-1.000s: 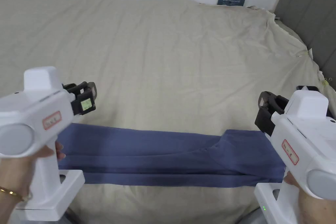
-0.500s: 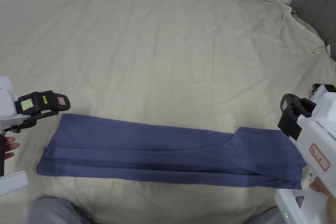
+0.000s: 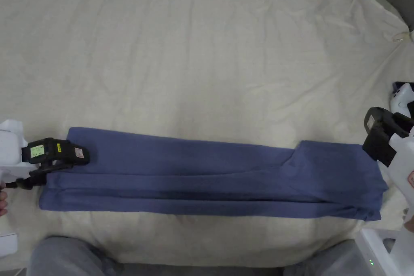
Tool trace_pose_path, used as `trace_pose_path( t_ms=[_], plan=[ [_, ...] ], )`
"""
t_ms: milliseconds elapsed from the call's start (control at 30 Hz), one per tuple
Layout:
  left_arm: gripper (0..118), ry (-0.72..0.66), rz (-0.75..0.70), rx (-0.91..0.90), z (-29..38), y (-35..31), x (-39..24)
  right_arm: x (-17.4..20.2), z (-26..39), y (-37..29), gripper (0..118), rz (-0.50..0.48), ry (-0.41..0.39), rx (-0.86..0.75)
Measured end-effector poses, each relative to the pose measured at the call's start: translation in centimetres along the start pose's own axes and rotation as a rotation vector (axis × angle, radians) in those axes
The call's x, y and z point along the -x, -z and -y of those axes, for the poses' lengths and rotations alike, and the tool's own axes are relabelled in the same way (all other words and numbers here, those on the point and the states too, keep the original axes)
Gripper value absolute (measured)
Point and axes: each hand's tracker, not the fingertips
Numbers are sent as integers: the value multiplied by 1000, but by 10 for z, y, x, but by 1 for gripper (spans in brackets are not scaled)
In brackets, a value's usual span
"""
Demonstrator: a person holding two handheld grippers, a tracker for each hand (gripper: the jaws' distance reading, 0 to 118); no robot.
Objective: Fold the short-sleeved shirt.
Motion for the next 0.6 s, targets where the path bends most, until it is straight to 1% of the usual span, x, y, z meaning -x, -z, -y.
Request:
trace_pose_path(
  t_ms=[67, 133, 167, 200, 233, 300, 400, 467, 600],
  plan=[
    [96, -26, 28, 13, -2, -1, 1, -1, 1, 2, 0, 0, 3, 6],
    [72, -26, 28, 12, -2, -2, 2, 0, 2, 3, 0, -3, 8, 12],
    [52, -23, 20, 16, 0, 2, 0, 0, 2, 4, 0, -1, 5, 15],
    [25, -6, -14, 26, 3, 6, -2, 0, 3, 4, 0, -1, 2, 16],
    [18, 38, -58, 28, 5, 9, -2, 1, 4, 4, 0, -1, -1, 17],
    [15, 52, -60, 9, 8, 10, -7, 0, 5, 5, 0, -1, -2, 22],
    [10, 78, -146, 0, 7, 7, -21, -1, 7, 5, 0, -4, 1, 31],
    [8, 134, -227, -16, 10, 1, -41, -3, 8, 4, 0, -5, 1, 28],
    [7, 212, -284, -107, 19, -20, -87, -6, 7, 0, 0, -10, 0, 15]
  ],
)
